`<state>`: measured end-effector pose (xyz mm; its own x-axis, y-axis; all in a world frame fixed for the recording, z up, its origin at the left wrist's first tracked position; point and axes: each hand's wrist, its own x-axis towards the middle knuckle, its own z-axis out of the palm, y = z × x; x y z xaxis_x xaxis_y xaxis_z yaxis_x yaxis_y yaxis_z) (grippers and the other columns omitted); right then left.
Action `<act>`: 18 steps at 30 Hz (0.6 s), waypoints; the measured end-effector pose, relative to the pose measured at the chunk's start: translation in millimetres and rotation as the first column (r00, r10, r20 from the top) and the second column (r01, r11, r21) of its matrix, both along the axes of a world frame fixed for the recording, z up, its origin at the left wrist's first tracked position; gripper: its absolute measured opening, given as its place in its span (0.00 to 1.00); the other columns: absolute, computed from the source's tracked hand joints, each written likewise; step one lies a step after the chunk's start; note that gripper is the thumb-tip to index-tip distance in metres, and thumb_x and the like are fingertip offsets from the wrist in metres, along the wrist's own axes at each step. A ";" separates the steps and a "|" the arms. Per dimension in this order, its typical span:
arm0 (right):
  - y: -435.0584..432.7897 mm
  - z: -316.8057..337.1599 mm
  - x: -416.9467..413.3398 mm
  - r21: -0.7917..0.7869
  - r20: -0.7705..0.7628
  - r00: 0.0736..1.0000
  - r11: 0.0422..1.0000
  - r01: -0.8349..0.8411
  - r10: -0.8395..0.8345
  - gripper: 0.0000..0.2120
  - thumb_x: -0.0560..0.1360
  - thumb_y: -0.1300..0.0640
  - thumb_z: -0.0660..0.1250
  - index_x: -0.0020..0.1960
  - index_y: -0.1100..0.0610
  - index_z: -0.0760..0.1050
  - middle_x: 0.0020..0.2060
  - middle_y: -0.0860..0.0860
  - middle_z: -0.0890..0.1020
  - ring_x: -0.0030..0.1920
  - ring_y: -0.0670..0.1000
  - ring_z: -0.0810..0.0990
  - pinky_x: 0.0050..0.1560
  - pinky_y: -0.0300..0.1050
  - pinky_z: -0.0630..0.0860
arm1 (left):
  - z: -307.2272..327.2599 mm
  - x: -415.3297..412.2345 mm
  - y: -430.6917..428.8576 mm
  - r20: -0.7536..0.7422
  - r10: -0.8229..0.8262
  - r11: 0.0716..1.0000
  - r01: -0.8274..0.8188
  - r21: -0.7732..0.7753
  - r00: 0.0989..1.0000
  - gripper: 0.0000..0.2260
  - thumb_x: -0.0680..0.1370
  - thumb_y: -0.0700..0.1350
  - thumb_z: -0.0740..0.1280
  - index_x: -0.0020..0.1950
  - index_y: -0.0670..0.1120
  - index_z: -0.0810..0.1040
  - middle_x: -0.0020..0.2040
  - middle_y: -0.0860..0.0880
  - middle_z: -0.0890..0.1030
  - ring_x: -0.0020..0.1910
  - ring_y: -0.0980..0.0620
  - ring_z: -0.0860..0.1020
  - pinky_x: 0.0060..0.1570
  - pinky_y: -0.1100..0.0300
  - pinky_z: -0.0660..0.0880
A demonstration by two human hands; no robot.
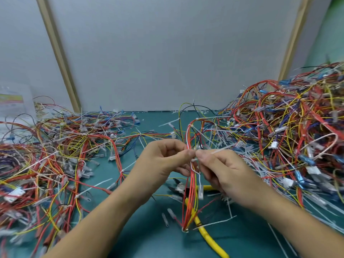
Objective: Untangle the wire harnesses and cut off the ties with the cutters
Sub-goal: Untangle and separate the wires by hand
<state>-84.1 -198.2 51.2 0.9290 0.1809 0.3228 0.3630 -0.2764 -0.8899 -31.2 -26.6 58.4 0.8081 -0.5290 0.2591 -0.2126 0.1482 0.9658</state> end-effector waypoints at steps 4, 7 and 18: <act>2.2 -0.5 2.3 0.003 0.089 0.994 0.998 0.058 -0.058 0.24 0.81 0.52 0.57 0.26 0.53 0.66 0.25 0.43 0.69 0.26 0.40 0.69 0.31 0.28 0.64 | 1.5 0.3 0.7 -0.132 -0.078 0.995 0.069 -0.066 0.988 0.02 0.71 0.42 0.73 0.39 0.45 0.85 0.38 0.42 0.84 0.34 0.51 0.82 0.37 0.64 0.78; 0.7 1.9 0.2 0.006 0.101 0.992 0.997 0.071 -0.071 0.23 0.81 0.52 0.57 0.26 0.53 0.68 0.24 0.42 0.70 0.26 0.40 0.69 0.31 0.29 0.64 | 1.9 2.1 2.0 -0.182 -0.129 0.988 0.112 -0.104 0.975 0.04 0.69 0.39 0.73 0.42 0.44 0.86 0.40 0.43 0.84 0.37 0.52 0.82 0.39 0.65 0.79; 0.3 10.0 -10.6 0.033 -0.012 0.997 0.996 -0.078 0.078 0.23 0.78 0.51 0.58 0.25 0.54 0.67 0.22 0.46 0.64 0.23 0.44 0.60 0.26 0.33 0.59 | 4.0 6.0 4.2 -0.118 0.095 0.995 -0.098 -0.019 0.988 0.17 0.74 0.52 0.71 0.32 0.42 0.77 0.23 0.44 0.71 0.23 0.46 0.74 0.30 0.60 0.72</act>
